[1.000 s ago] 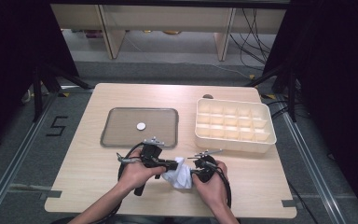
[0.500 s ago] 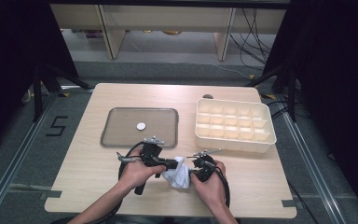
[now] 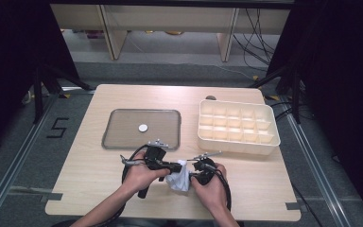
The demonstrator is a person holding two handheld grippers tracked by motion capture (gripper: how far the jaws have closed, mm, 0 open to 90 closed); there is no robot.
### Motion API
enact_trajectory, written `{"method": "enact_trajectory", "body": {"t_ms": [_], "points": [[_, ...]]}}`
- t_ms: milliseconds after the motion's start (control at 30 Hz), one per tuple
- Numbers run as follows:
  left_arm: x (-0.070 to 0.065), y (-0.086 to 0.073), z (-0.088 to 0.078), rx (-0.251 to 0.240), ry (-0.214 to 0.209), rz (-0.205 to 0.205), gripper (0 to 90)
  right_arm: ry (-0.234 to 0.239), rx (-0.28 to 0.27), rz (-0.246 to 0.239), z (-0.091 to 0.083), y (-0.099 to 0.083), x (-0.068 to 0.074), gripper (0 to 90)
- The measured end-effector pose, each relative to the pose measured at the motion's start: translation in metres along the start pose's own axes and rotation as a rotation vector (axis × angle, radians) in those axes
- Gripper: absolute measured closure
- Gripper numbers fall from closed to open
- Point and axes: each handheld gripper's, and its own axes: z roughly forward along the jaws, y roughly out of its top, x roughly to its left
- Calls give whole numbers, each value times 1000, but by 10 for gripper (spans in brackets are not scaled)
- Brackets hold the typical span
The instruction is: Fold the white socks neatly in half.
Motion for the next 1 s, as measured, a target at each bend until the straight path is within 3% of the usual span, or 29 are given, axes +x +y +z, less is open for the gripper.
{"method": "enact_trajectory", "body": {"t_ms": [200, 267, 367, 433, 467, 533, 567, 633, 767, 1000], "points": [[0, -1, 3, 6, -3, 1, 820, 9, -13, 5, 0, 0, 3, 882], [0, -1, 4, 9, -4, 2, 820, 6, 7, -20, 1, -1, 2, 882], [0, -1, 5, 14, -8, -1, 820, 15, -1, 4, 1, 0, 4, 882], [0, -2, 6, 15, -6, 0, 819, 13, -7, -29, 2, -1, 2, 881], [0, -2, 6, 12, 0, -1, 819, 20, -1, -9, 2, -1, 4, 881], [1, -2, 6, 16, -9, -2, 819, 13, 5, -16, 4, -1, 5, 880], [1, -2, 7, 16, -8, -2, 819, 27, -17, -17, 5, -2, 5, 879], [1, -2, 7, 17, -5, 1, 819, 22, 3, -3, 3, -1, 7, 877], [0, -3, 8, 16, 3, 2, 819, 25, 2, -21, 5, -1, 8, 874], [-1, -7, 11, 33, 6, 24, 818, 34, 7, -10, 5, -1, 5, 855]]}}
